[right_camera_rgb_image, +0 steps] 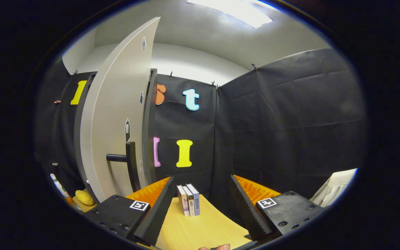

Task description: Open the cabinet door with the right hand, grasp the bottle in the cabinet with the left hand and place it on the coaster, then close the cabinet door with the right hand.

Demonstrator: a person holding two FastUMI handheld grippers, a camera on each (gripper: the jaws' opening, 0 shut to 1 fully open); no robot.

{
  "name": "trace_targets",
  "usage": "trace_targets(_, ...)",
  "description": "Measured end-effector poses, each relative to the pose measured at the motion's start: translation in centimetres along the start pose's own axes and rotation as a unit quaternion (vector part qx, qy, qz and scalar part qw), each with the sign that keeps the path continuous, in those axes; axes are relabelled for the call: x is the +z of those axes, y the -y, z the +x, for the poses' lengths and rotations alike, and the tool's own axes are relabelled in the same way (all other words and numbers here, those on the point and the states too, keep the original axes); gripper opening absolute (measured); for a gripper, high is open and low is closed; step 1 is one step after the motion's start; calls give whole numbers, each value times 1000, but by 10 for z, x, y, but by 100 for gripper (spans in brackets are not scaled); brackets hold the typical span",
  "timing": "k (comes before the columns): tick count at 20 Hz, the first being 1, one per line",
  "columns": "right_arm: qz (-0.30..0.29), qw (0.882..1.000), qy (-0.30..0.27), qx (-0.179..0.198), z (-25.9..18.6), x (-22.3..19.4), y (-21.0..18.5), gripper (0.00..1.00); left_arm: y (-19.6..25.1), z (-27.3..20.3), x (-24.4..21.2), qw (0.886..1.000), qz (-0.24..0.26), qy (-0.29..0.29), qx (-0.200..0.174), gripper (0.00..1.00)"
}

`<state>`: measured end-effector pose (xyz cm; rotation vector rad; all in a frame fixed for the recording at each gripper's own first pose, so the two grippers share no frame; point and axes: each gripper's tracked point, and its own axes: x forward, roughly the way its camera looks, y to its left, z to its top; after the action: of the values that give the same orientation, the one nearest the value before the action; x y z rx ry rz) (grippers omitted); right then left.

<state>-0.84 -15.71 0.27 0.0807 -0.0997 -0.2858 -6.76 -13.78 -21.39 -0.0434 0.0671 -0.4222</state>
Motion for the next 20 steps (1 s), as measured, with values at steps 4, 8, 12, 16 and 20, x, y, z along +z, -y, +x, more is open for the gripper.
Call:
trace_targets(4, -10, 1000, 8, -4, -3, -5, 6, 97, 1, -17, -60, 1000, 0, -27, -15, 80)
trace_targets(8, -17, 1000, 12, -15, -8, -4, 11, 97, -2, -23, -113, 998, -3, -53, -15, 80)
trace_targets(12, -7, 1000, -5, -28, -19, -7, 22, 98, -7, -18, -146, 999, -11, -52, 2, 80)
trace_targets(16, 5, 999, -24, -44, -33, -3, 39, 98, -12, -4, -169, 998, -24, -47, 16, 80)
trace_targets(20, 10, 998, -22, -64, -36, 6, 55, 97, -16, 1, -187, 998, -21, -54, 15, 80)
